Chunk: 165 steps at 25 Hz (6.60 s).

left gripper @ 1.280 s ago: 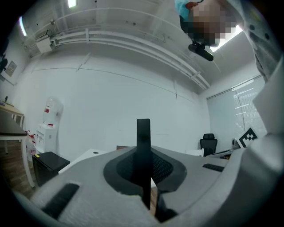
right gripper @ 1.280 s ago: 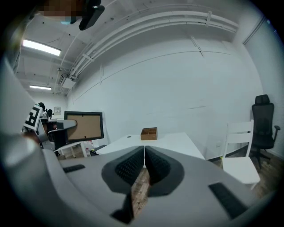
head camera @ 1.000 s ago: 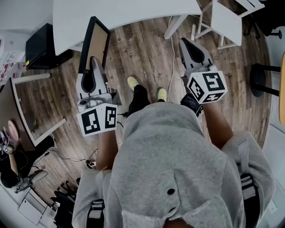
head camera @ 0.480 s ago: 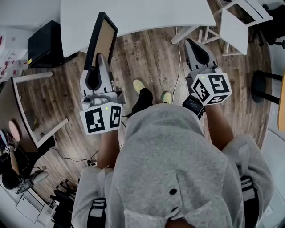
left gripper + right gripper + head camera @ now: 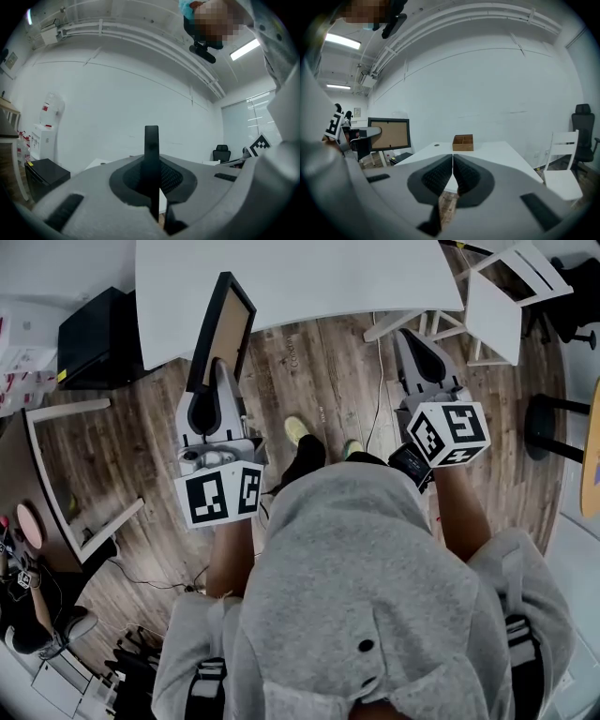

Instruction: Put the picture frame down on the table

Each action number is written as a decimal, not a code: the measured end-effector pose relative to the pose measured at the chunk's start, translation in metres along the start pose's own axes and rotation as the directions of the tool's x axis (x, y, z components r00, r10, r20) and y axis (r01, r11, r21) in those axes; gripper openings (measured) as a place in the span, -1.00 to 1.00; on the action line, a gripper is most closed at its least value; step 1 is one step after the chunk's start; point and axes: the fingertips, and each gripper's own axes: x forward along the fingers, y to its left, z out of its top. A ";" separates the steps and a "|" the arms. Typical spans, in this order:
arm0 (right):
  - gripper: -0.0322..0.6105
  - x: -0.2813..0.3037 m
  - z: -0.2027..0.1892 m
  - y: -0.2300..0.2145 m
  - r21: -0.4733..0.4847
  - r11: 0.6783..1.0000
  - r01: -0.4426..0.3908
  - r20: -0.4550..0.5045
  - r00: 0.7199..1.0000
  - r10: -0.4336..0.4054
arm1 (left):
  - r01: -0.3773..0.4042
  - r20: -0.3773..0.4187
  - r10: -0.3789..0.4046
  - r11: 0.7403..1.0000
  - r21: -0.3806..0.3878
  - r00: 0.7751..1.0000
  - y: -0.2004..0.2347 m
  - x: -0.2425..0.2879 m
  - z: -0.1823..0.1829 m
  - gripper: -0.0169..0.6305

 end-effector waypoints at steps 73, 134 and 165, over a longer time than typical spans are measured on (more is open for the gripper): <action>-0.81 0.173 0.046 -0.125 0.035 0.996 -0.085 0.039 0.996 0.083 | 0.044 -0.068 -0.037 0.994 0.103 0.997 -0.022 0.211 -0.017 -0.85; -0.81 0.208 0.037 -0.168 0.065 0.995 -0.070 0.022 0.997 0.069 | 0.372 -0.514 0.050 0.630 0.682 0.856 0.004 0.290 -0.196 -0.85; -0.81 0.189 0.032 -0.211 0.088 0.995 0.038 0.022 0.999 -0.040 | 0.688 -0.720 -0.008 0.301 0.660 0.694 -0.013 0.346 -0.274 -0.71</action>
